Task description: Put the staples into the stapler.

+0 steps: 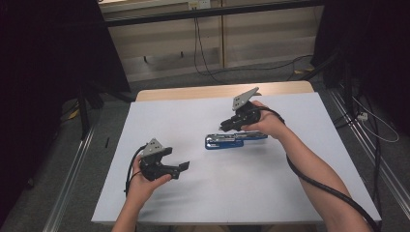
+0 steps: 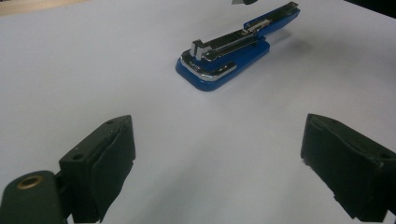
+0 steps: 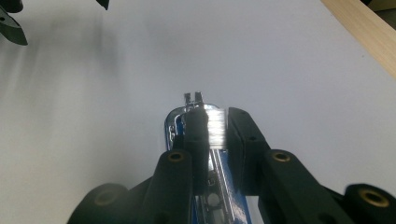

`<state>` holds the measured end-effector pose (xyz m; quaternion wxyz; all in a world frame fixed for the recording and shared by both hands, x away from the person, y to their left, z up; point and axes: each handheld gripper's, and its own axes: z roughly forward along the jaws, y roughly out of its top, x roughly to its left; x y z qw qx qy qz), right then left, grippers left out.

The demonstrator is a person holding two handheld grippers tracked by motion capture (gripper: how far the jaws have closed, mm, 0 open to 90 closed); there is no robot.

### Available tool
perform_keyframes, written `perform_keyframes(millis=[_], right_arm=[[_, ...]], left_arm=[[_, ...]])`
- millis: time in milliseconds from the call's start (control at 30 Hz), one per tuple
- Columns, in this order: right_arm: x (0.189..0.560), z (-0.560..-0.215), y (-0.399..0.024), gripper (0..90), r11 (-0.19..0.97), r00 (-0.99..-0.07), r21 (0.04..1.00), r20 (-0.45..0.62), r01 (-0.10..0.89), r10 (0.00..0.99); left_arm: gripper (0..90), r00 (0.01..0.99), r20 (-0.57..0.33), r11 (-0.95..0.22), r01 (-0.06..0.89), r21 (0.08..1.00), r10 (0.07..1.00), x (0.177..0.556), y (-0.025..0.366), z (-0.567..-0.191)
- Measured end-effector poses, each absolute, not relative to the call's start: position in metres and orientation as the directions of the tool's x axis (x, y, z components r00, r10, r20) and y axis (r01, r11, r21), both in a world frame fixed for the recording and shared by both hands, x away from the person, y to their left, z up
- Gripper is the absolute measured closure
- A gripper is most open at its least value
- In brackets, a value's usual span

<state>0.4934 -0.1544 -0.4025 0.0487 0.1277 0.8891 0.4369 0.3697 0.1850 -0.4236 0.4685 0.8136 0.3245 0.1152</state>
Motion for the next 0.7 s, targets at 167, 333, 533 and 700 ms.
perform_keyframes(millis=[167,333,533,700], right_arm=[[0.495,-0.403,-0.152,78.9,0.590,-0.964,0.786,0.025,0.184,0.266],[0.496,-0.405,-0.148,78.9,0.601,-0.967,0.780,0.020,0.175,0.256],[0.499,-0.407,-0.146,78.9,0.601,-0.967,0.780,0.022,0.175,0.254],[0.500,-0.409,-0.144,78.9,0.609,-0.968,0.775,0.016,0.170,0.250]], left_arm=[[10.2,0.764,-0.115,-0.353,0.419,0.836,0.635,0.369,0.185,-0.424],[10.1,0.761,-0.122,-0.345,0.424,0.838,0.637,0.370,0.186,-0.424],[10.2,0.760,-0.125,-0.342,0.425,0.838,0.638,0.370,0.187,-0.424],[10.2,0.759,-0.123,-0.343,0.424,0.838,0.639,0.370,0.187,-0.424]])
